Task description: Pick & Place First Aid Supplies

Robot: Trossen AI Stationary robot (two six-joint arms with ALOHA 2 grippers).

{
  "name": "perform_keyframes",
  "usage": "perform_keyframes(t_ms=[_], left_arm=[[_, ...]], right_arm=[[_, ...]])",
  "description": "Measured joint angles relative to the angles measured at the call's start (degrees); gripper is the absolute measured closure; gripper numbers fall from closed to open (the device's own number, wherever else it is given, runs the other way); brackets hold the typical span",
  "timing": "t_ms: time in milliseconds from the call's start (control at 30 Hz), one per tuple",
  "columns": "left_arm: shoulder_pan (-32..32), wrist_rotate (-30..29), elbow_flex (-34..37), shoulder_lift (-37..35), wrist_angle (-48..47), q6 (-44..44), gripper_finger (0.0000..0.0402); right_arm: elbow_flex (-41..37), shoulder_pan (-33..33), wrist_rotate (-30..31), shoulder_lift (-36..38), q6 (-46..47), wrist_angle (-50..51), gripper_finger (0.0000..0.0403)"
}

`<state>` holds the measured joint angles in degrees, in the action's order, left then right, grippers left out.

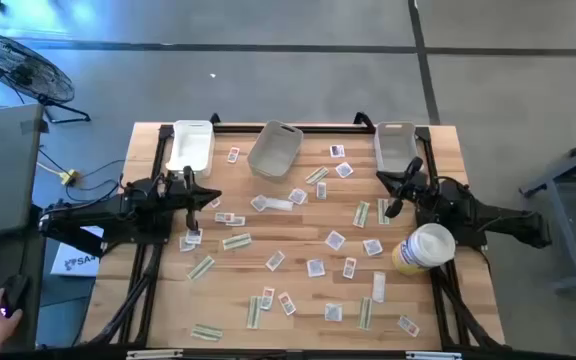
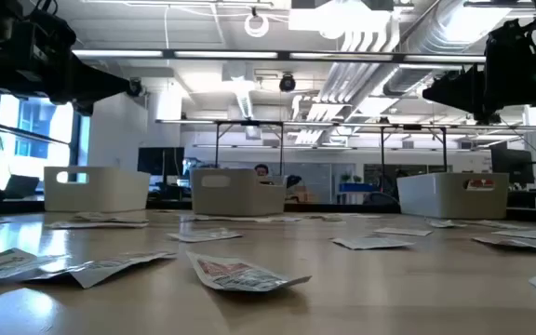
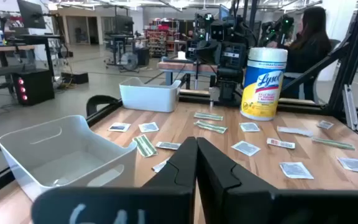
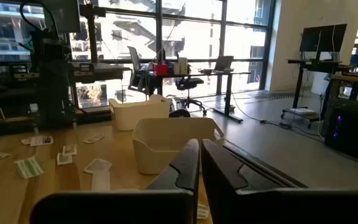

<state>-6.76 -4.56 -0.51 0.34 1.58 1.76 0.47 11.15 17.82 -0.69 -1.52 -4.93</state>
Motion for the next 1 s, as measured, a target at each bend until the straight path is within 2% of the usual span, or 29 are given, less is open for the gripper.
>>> perform_keyframes(t_ms=[567,1000], left_arm=[[0.0,-0.7,0.0,0.0,0.7,0.3,0.0401],[0.0,-2.0,0.0,0.0,1.6,7.0,0.0401]], right_arm=[[0.0,0.0,0.0,0.0,0.0,0.0,0.0391],[0.0,0.0,0.0,0.0,0.0,0.0,0.0391]])
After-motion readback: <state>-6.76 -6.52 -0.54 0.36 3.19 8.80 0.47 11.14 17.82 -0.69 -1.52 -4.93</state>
